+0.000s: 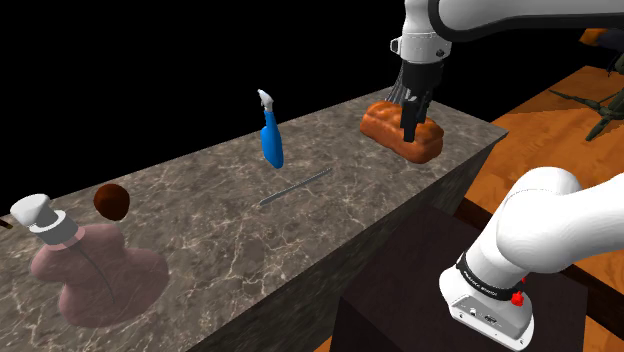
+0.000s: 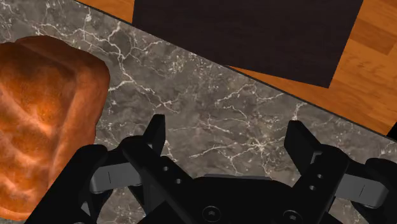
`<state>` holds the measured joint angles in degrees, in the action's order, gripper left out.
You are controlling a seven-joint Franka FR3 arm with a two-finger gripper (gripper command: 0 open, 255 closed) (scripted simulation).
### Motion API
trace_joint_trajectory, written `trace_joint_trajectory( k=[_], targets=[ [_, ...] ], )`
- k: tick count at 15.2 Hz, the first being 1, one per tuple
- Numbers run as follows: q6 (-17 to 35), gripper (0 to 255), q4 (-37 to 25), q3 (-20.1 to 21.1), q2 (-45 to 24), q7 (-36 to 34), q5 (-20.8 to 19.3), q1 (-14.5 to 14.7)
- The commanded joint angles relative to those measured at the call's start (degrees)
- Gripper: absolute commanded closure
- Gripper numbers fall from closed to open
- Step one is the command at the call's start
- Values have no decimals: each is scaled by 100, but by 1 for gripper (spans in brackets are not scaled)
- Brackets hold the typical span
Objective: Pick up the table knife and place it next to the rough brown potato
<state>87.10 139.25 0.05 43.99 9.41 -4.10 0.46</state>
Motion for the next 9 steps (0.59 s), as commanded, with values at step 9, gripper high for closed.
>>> trace_joint_trajectory(
  k=[9],
  targets=[
    [1578,0,-112,-345,-1366,1619,-78,596]
  ],
)
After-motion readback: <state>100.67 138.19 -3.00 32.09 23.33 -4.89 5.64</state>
